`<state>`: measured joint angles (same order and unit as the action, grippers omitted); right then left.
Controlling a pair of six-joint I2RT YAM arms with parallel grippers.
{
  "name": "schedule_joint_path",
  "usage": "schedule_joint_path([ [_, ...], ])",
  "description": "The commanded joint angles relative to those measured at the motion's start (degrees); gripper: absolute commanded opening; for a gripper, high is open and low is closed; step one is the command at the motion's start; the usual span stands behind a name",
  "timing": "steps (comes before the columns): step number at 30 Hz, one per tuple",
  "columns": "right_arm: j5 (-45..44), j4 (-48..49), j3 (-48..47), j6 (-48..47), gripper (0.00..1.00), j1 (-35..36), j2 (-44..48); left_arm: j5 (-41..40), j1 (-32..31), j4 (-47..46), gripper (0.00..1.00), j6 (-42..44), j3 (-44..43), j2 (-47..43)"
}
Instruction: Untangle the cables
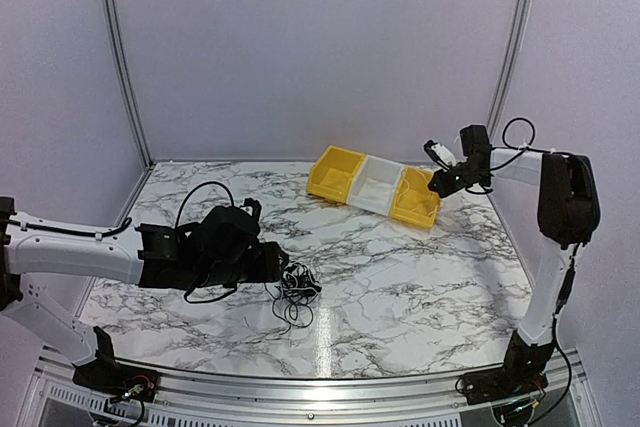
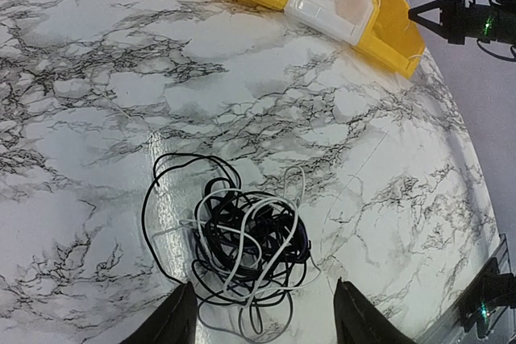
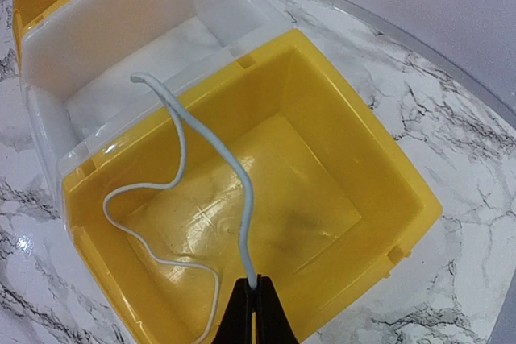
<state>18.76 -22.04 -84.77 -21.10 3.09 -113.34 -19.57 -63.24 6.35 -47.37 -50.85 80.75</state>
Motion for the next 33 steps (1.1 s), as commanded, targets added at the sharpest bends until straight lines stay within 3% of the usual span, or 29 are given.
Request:
schedule_joint_path([
  [1,0.78,-3.78,-5.03,-1.57,0.02,-0.22,-0.53,-0.41,-0.39,1.4,0.61,0.62,-0.51,1.52],
  [4,0.32,-5.66,-5.23,-2.63,0.16,-0.22,2.23,-0.38,-0.39,1.39,0.61,1.21,-1.27,2.28],
  [11,-2.25,-11.89,-2.43,-5.34,0.31,-0.66,7.86,0.8,-0.39,1.39,0.61,3.59,-3.68,4.89],
  [15,-1.91,-15.1,-0.58,-9.13,0.32,-1.89,8.88,1.27,-0.39,1.4,0.61,3.87,-4.25,5.74],
  [23,3.39,-26.53,0.88,-27.44,0.32,-2.3,7.81,1.28,-0.39,1.41,0.61,3.85,-3.27,4.36],
  [33,0.71,-25.52,-0.34,-33.63,0.29,-1.81,2.72,1.16,-0.39,1.56,0.61,3.09,-2.7,3.57],
])
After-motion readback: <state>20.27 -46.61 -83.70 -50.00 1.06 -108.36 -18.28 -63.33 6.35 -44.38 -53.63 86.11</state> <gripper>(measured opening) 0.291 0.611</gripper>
